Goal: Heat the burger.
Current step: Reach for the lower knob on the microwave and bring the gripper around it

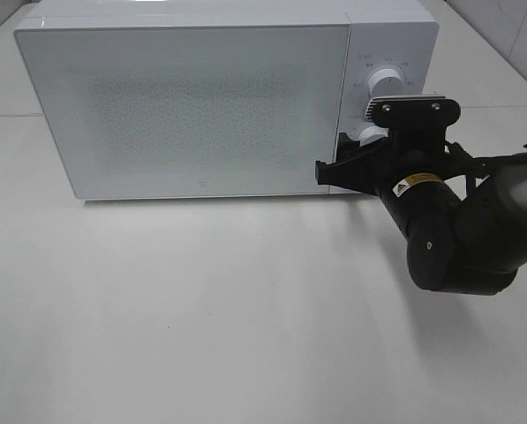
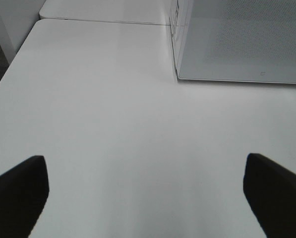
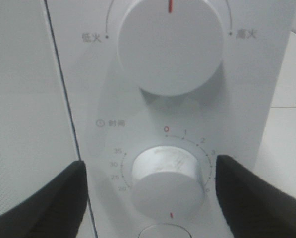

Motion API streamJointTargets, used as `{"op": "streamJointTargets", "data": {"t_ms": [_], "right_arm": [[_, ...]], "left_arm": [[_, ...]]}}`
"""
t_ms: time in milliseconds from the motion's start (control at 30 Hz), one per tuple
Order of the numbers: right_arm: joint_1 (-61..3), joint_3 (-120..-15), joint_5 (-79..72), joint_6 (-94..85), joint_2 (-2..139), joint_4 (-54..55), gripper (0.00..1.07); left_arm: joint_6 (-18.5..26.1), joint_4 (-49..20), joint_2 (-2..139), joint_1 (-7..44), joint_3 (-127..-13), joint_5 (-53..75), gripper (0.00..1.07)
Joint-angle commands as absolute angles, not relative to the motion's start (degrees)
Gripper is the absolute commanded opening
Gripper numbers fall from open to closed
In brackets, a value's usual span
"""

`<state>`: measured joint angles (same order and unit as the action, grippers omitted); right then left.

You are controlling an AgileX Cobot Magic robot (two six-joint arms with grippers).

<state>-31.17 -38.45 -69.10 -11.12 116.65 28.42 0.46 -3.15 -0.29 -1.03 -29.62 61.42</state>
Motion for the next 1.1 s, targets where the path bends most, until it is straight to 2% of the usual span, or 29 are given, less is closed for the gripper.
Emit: {"op": "streamJointTargets", "data": {"t_ms": [33,867,1067,1100], "right_arm": [[-31.00,-39.08,-77.06,-12.15,116.71,28.42,0.72],[-29.62,-40.16,-77.58,-12.72,118.43,29.28,0.72],[-29.62,-40.16,-77.52,-12.72,118.43,29.22,0.62],[-29.62,-40.16,-77.52,-12.72,118.43,29.22,0.56]], "left_arm": [[0.00,-3.15,-1.09,-0.80,-29.68,61.42,1.01],[0.00,-3.15,-1.09,-0.80,-29.68,61.42,1.01],[0.00,-3.15,-1.09,-0.80,-29.68,61.42,1.01],[0.00,-3.15,-1.09,-0.80,-29.68,61.42,1.01]]}}
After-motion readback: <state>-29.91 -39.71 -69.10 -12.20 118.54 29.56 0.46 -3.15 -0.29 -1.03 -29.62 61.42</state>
